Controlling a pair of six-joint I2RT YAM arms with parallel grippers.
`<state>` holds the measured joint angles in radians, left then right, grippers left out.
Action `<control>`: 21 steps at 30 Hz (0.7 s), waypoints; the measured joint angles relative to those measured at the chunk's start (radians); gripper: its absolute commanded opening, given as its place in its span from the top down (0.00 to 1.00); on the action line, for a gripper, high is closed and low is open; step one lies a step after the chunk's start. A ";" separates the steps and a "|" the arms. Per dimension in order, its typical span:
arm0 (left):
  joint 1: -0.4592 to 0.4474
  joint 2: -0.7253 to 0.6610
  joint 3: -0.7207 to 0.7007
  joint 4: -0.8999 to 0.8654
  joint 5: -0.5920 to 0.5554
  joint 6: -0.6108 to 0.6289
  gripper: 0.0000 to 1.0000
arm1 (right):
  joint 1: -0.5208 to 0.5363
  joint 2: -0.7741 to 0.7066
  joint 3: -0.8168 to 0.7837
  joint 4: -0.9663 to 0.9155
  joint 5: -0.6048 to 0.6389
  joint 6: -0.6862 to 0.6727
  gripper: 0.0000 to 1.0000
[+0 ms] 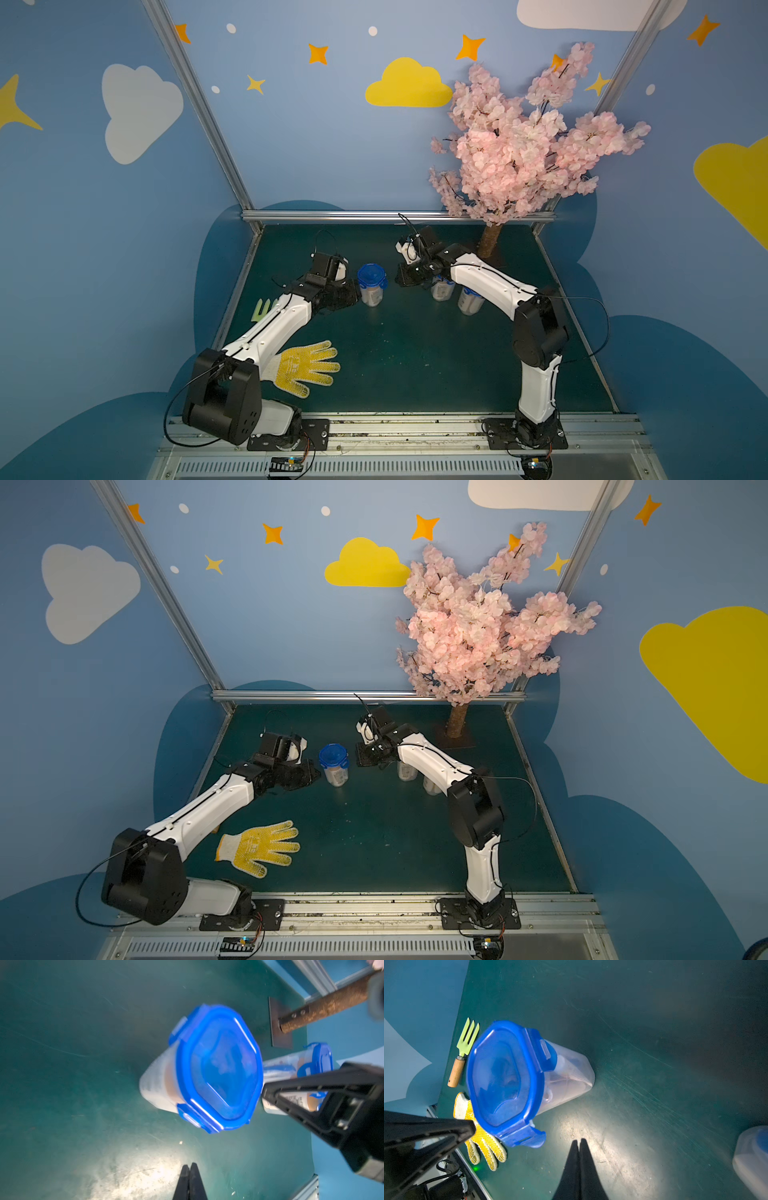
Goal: Take out toiletry kits
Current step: Adjust the container at the center of the board.
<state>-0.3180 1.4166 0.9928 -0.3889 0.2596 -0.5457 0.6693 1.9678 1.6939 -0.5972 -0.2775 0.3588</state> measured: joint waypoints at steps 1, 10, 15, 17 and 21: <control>-0.006 0.009 0.002 0.001 0.003 0.000 0.98 | 0.002 0.005 0.020 -0.010 -0.002 0.000 1.00; 0.005 0.078 0.030 0.008 -0.002 0.000 0.98 | 0.038 0.060 0.124 -0.024 -0.034 -0.002 1.00; 0.032 0.093 0.058 0.019 0.001 -0.001 0.98 | 0.048 0.067 0.124 -0.036 -0.046 -0.002 1.00; 0.045 0.096 0.064 0.029 0.003 0.000 0.98 | 0.049 0.067 0.123 -0.036 -0.051 -0.002 1.00; 0.079 0.109 0.080 0.034 0.008 0.000 0.98 | 0.053 0.067 0.117 -0.032 -0.066 0.000 1.00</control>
<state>-0.2390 1.5261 1.0733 -0.3546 0.2676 -0.5457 0.7227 2.0346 1.8114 -0.6296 -0.3435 0.3584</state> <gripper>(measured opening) 0.049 0.048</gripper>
